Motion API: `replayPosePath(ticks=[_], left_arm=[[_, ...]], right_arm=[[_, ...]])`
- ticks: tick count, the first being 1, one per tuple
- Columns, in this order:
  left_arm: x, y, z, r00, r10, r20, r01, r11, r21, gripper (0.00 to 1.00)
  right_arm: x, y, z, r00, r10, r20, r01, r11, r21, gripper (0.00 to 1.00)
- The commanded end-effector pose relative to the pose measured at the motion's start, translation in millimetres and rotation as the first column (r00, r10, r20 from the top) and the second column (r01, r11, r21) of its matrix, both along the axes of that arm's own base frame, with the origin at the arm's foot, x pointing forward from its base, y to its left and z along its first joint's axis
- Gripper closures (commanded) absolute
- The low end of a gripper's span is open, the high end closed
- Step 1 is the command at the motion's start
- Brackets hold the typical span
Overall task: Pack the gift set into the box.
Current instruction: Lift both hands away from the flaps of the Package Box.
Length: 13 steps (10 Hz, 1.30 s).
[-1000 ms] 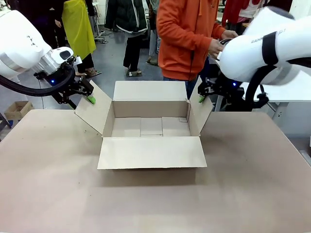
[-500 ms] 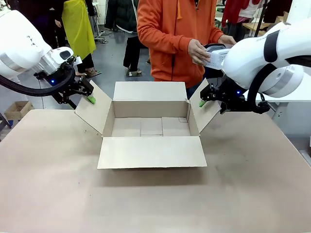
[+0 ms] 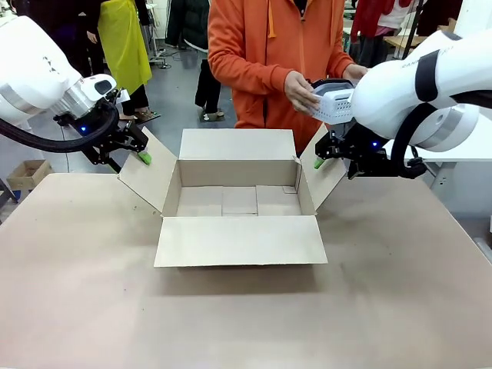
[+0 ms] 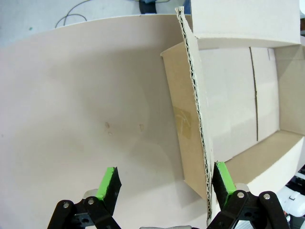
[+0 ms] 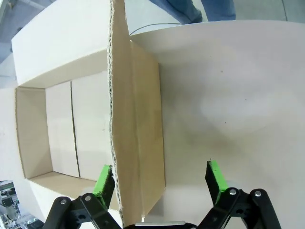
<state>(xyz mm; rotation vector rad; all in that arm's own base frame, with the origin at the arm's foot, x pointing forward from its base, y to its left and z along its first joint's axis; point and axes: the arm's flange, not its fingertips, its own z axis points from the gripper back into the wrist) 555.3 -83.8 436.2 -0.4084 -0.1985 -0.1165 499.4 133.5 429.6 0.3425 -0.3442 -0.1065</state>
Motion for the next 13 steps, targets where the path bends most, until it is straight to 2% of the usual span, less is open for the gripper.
replayPosePath(ticks=[1,13], left_arm=[[-1.8,-0.8,1.1,1.000,0.014,0.000,-0.014,1.000,0.013,0.00],[-1.8,-0.8,1.1,1.000,0.014,0.000,-0.014,1.000,0.013,0.00]], right_arm=[[1.6,0.0,6.3,1.000,-0.013,-0.009,0.012,1.000,-0.007,0.00],[1.6,0.0,6.3,1.000,-0.013,-0.009,0.012,1.000,-0.007,0.00]])
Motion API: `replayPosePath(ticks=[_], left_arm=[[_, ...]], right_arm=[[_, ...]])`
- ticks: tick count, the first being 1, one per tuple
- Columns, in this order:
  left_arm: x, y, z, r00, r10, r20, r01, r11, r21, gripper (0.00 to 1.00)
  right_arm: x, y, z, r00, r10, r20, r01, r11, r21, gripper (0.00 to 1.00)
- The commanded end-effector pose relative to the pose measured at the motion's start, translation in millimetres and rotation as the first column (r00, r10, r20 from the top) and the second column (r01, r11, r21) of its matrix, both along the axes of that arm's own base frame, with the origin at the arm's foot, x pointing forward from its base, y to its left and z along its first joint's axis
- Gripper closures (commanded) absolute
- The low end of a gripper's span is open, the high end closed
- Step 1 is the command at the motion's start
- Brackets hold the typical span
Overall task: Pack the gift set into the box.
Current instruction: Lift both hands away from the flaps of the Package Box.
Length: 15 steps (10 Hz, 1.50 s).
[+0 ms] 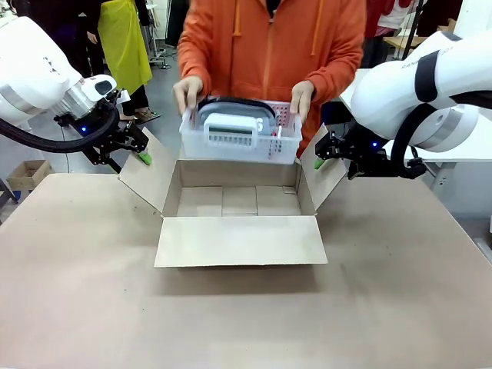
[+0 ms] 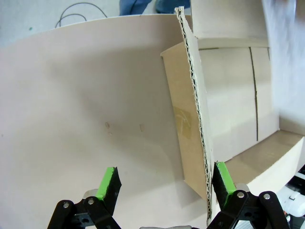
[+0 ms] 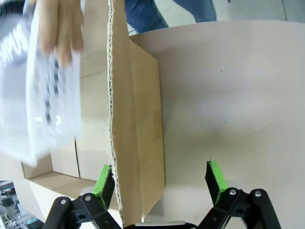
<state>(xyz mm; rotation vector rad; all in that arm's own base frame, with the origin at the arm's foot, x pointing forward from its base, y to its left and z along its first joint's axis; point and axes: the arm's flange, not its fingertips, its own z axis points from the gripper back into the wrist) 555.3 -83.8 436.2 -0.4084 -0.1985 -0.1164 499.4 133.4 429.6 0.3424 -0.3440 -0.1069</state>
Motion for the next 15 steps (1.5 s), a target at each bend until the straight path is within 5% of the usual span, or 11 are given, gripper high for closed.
replayPosePath(ticks=[1,14,15], left_arm=[[-2,-1,1,1.000,0.014,0.000,-0.014,1.000,0.013,0.00],[-2,-1,1,1.000,0.014,0.000,-0.014,1.000,0.013,0.00],[0,0,0,1.000,0.000,0.000,0.000,1.000,0.000,0.00]], right_arm=[[2,0,6,1.000,-0.012,-0.009,0.012,1.000,-0.007,0.00],[0,0,0,1.000,0.000,0.000,0.000,1.000,0.000,0.00],[-12,-10,30,0.997,0.069,0.031,-0.071,0.995,0.065,0.00]])
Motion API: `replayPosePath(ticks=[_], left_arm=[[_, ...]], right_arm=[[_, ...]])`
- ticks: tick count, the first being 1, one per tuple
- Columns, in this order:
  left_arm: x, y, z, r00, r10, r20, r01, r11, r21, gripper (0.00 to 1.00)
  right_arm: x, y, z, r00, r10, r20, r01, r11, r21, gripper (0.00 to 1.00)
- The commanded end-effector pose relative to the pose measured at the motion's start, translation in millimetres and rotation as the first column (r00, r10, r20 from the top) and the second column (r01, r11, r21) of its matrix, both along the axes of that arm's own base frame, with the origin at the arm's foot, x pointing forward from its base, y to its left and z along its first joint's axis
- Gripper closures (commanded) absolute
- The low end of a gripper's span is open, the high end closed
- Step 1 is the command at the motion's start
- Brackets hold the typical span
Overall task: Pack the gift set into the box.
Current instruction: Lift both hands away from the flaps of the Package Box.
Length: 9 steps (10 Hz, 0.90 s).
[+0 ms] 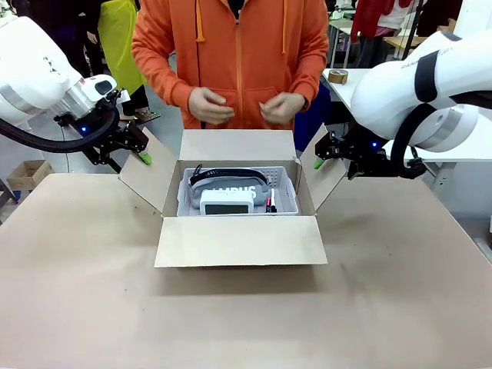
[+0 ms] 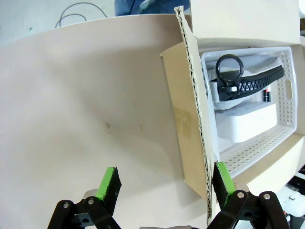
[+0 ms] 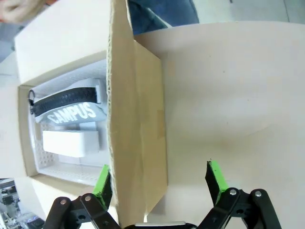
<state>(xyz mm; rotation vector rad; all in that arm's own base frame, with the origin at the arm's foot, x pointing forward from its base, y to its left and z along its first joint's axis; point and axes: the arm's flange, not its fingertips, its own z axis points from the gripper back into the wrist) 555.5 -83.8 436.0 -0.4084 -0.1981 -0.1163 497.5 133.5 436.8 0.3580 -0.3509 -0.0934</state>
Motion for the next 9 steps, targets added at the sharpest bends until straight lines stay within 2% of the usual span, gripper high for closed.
replayPosePath(ticks=[1,2,3,4,5,6,7,8,9], left_arm=[[-21,28,23,0.989,-0.144,0.015,0.144,0.965,-0.220,0.00],[-45,70,39,0.956,-0.284,0.074,0.285,0.838,-0.465,0.00],[-62,112,43,0.934,-0.325,0.147,0.337,0.666,-0.666,0.00],[-79,155,35,0.937,-0.246,0.250,0.340,0.465,-0.817,0.00],[-93,193,22,0.933,-0.119,0.338,0.358,0.279,-0.891,0.00],[-104,225,3,0.927,0.030,0.373,0.361,0.186,-0.914,0.00],[-105,251,-20,0.944,0.101,0.313,0.299,0.130,-0.945,0.00],[-96,269,-44,0.979,0.143,0.147,0.124,0.159,-0.980,0.00],[-86,276,-55,0.986,0.165,-0.015,-0.038,0.137,-0.990,0.00]], right_arm=[[-32,-40,57,0.992,0.105,0.073,-0.121,0.959,0.258,0.00],[-61,-81,87,0.979,0.134,0.152,-0.190,0.873,0.449,0.00],[-88,-125,102,0.972,0.118,0.203,-0.219,0.765,0.605,0.00],[-106,-173,95,0.980,0.056,0.192,-0.182,0.653,0.735,0.00],[-114,-211,72,0.984,0.001,0.177,-0.151,0.533,0.833,0.00],[-120,-241,40,0.988,-0.074,0.132,-0.085,0.447,0.891,0.00],[-121,-262,3,0.989,-0.120,0.083,-0.038,0.338,0.940,0.00],[-119,-274,-27,0.982,-0.178,0.059,-0.013,0.252,0.968,0.00],[-114,-269,-35,0.973,-0.230,0.016,0.069,0.354,0.933,0.00]])
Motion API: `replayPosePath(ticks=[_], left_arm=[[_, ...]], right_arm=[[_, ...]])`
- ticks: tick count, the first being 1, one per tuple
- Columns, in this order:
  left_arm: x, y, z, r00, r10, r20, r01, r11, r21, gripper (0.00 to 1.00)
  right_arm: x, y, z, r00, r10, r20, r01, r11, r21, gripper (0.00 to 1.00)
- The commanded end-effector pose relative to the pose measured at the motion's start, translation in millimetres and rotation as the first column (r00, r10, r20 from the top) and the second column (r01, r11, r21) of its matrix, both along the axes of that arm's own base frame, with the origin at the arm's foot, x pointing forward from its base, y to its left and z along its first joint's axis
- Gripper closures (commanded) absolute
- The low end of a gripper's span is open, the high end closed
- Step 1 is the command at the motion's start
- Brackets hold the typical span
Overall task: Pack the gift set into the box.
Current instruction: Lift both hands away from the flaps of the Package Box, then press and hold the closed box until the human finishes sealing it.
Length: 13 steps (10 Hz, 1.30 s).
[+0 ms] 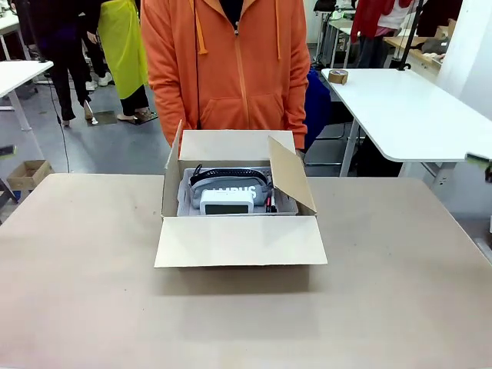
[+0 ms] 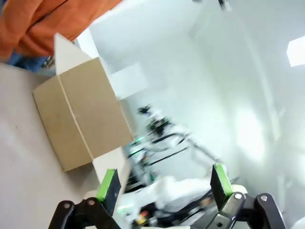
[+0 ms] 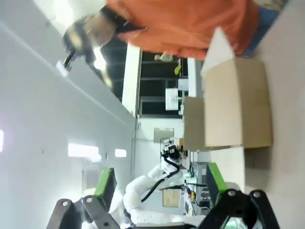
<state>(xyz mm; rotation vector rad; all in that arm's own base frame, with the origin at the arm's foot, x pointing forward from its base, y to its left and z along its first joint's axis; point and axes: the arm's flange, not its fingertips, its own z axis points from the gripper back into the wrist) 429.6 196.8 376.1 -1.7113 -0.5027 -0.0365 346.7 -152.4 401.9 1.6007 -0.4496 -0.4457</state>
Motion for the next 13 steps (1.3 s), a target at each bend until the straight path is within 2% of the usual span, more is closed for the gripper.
replayPosePath(ticks=[1,13], left_arm=[[-8.8,-11.3,37.6,0.994,-0.019,0.110,0.005,0.992,0.128,0.00],[-8.8,-11.3,37.6,0.994,-0.019,0.110,0.005,0.992,0.128,0.00]], right_arm=[[-7.6,10.3,41.5,0.997,0.045,0.067,-0.042,0.998,-0.038,0.00],[-7.6,10.3,41.5,0.997,0.045,0.067,-0.042,0.998,-0.038,0.00]])
